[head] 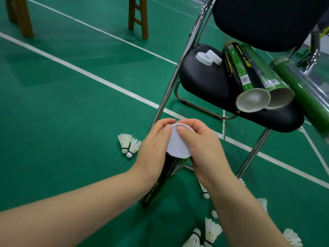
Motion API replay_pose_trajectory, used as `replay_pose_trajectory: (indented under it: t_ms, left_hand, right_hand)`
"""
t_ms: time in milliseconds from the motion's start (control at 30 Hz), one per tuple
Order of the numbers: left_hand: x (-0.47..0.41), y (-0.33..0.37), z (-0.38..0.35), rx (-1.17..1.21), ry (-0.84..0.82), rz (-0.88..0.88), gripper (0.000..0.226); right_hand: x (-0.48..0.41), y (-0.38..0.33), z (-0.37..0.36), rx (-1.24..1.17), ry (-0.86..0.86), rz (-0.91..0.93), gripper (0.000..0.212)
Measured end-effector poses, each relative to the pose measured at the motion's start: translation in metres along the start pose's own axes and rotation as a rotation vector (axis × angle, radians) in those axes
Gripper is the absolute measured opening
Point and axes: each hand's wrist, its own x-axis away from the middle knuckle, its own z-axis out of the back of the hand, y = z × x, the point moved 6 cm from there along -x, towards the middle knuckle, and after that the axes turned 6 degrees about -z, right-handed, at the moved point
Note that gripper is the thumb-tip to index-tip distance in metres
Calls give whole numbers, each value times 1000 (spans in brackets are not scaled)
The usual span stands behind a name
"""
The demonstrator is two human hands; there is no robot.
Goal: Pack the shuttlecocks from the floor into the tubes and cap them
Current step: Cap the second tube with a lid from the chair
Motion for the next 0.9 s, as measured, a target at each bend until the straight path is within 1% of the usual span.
replay_pose_trajectory:
  t_ms: [67, 100, 133, 200, 267, 333, 400, 533, 667, 767, 900]
  left_hand:
    - [2, -1, -3, -8, -17, -7, 32]
    - [3, -1, -4, -16, -25, -14, 34]
    - [4, 0, -6, -20, -35, -25, 36]
    - [5, -1, -9, -18, -60, -30, 38]
    - [7, -2, -11, 19, -67, 6, 39]
    - [9, -4, -12, 78, -60, 44, 41]
    - [9, -3, -10, 87, -38, 55, 39]
    - [9, -5, -7, 140, -24, 82, 37]
    - [7, -6, -1, 171, 10, 101, 40]
    - [6, -4, 2, 145, 11, 57, 47]
    - [8, -4, 3, 143, -39, 19, 46]
  right_hand:
    - [4, -11, 11, 245, 120, 150, 15]
    - [6, -18, 17, 327, 178, 213, 17]
    - [8, -24, 22, 360, 236, 266, 18]
    - [11, -33, 31, 333, 347, 336, 17]
    - [8, -30, 34, 288, 395, 313, 17]
    - [3, -18, 32, 229, 343, 201, 18]
    - [1, -7, 29, 171, 273, 116, 19]
    - [1, -7, 20, 195, 196, 126, 20]
    - [0, -9, 10, 155, 113, 94, 20]
    - [1, -9, 9, 128, 104, 95, 19]
    - [4, -7, 4, 155, 118, 129, 14]
